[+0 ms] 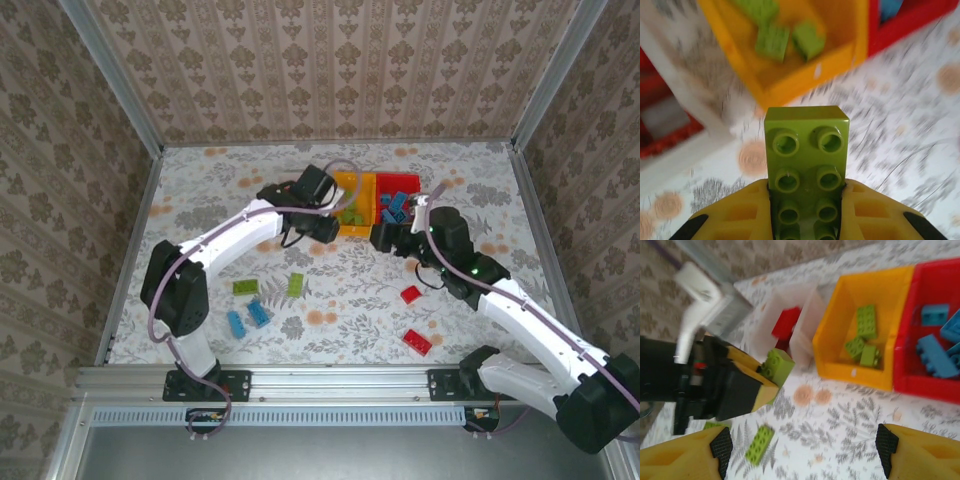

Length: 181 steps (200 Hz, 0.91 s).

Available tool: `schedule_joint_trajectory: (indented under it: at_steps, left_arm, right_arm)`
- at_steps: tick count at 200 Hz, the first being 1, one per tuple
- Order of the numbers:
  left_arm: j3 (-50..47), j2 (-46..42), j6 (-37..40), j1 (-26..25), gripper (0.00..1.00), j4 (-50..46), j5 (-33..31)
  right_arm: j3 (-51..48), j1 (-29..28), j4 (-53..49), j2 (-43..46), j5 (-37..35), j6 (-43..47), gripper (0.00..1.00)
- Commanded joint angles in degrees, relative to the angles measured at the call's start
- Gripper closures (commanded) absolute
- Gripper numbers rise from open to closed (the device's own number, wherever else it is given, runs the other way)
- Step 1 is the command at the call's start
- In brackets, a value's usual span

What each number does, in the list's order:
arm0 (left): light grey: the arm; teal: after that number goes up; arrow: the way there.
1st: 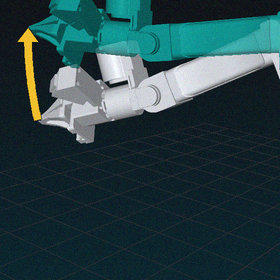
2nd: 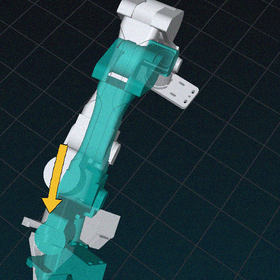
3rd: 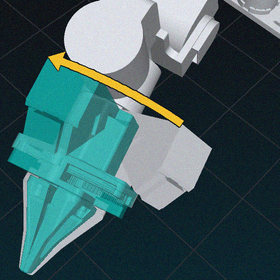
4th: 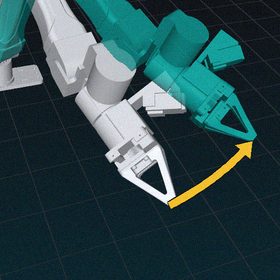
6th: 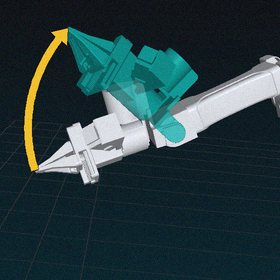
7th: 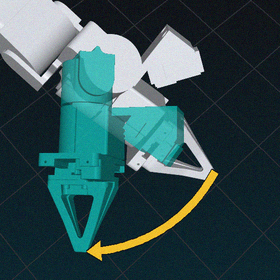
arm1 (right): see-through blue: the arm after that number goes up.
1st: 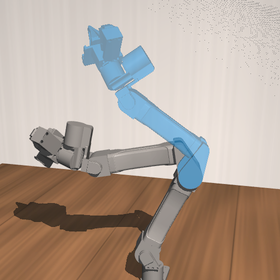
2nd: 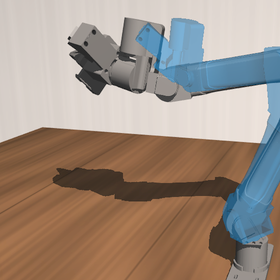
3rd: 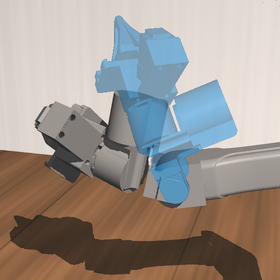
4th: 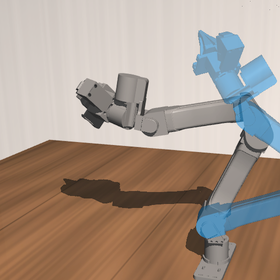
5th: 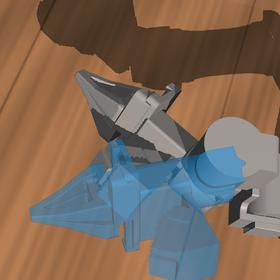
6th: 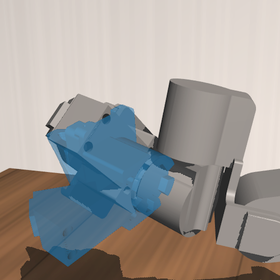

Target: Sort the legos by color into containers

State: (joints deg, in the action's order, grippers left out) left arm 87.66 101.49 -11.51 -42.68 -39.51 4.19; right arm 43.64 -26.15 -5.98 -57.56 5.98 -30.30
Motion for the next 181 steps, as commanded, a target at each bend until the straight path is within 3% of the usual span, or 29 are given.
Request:
schedule_joint_trajectory:
  at_steps: [1,56,100,118,140,181]
  left_arm:
    - [9.5,5.7,-5.7,0.9,0.78,-0.4,3.5]
    - [32.6,26.8,-12.3,3.6,0.77,1.1,7.9]
    - [41.2,36.8,-15.0,5.4,0.71,2.0,11.0]
    - [41.2,37.8,-15.6,5.6,0.56,2.6,12.0]
    - [39.6,36.3,-15.5,5.3,0.47,2.5,12.2]
    - [33.4,29.3,-16.0,5.4,0.45,4.8,10.9]
  right_arm:
    - [0.0,2.0,5.1,-1.3,0.5,-4.3,0.21]
    - [5.6,3.4,7.1,-7.2,2.5,-4.1,0.21]
    - [6.5,4.0,6.4,-7.5,3.4,-4.1,0.21]
    - [6.0,4.0,6.1,-7.0,3.5,-4.3,0.21]
    - [5.2,4.0,5.7,-6.7,3.7,-4.3,0.21]
    - [4.2,3.9,5.3,-7.1,5.0,-3.4,0.21]
